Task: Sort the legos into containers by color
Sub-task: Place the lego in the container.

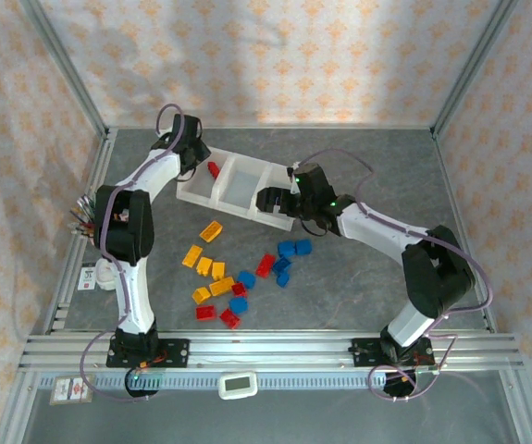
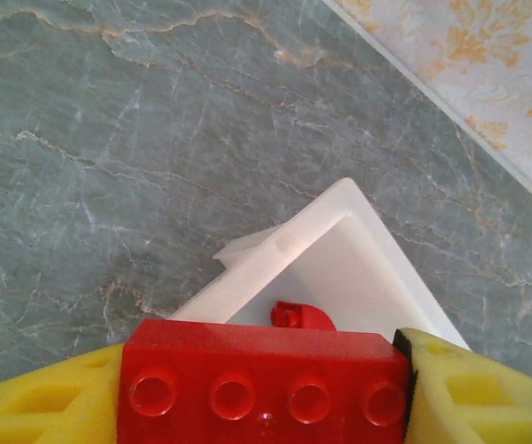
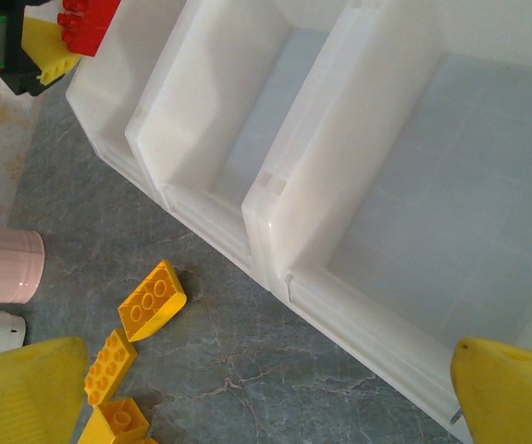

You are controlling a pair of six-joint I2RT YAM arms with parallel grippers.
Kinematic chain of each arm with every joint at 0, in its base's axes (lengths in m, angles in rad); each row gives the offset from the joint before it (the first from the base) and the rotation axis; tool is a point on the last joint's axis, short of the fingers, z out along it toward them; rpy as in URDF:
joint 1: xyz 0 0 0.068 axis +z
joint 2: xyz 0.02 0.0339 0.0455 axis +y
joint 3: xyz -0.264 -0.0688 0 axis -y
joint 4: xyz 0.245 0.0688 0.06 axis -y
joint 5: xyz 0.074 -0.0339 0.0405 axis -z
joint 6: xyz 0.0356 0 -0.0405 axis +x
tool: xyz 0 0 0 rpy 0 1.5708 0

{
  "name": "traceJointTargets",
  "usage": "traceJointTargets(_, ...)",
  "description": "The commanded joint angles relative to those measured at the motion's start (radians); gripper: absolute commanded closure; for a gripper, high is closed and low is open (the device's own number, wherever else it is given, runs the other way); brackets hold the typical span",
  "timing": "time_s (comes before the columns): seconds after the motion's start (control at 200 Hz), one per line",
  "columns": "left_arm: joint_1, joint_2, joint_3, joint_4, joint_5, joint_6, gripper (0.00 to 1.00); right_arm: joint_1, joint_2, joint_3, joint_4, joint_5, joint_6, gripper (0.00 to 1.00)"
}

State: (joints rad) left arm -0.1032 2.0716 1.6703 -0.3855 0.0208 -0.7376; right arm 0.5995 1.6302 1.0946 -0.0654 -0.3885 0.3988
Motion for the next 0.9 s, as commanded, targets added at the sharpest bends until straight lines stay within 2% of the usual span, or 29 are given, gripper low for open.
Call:
traceJointTargets(0.0, -0.02, -0.008, 0.034, -0.014, 0.004, -0.018, 0.53, 0.002, 0.014, 0.036, 0.017, 0.024, -0.02, 0.0)
traceJointTargets(0.095, -0.039, -0.016, 0.028, -0.023, -0.045, 0.001, 0.48, 0.002, 0.016, 0.03, 0.024, 0.022, -0.016, 0.0)
traceJointTargets(0.28, -0.044, 0.042, 0.103, -0.098, -0.048, 0.011, 0.36, 0.003, 0.018, 0.036, 0.023, 0.018, -0.016, 0.0)
traceJointTargets(0.355, -0.05, 0.032, 0.109, -0.087, -0.042, 0.017, 0.28, 0.002, 0.01, 0.035, 0.022, 0.02, -0.018, 0.0)
traceJointTargets(0.491, -0.062, 0.003, 0.134, -0.101, -0.059, 0.027, 0.2, 0.003, -0.002, 0.034, 0.017, 0.022, -0.022, 0.0)
traceJointTargets(0.631, -0.062, -0.022, 0.153, -0.145, -0.097, 0.035, 0.16, 0.0, -0.01, 0.033, 0.014, 0.018, -0.029, 0.0)
traceJointTargets(0.701, -0.065, -0.047, 0.149, -0.155, -0.076, 0.039, 0.16, 0.0, -0.013, 0.04, -0.003, 0.01, -0.033, 0.0)
traceJointTargets(0.896, -0.104, -0.231, 0.04, -0.135, -0.042, 0.087, 0.16, -0.003, -0.067, 0.019, -0.059, -0.003, -0.052, 0.0)
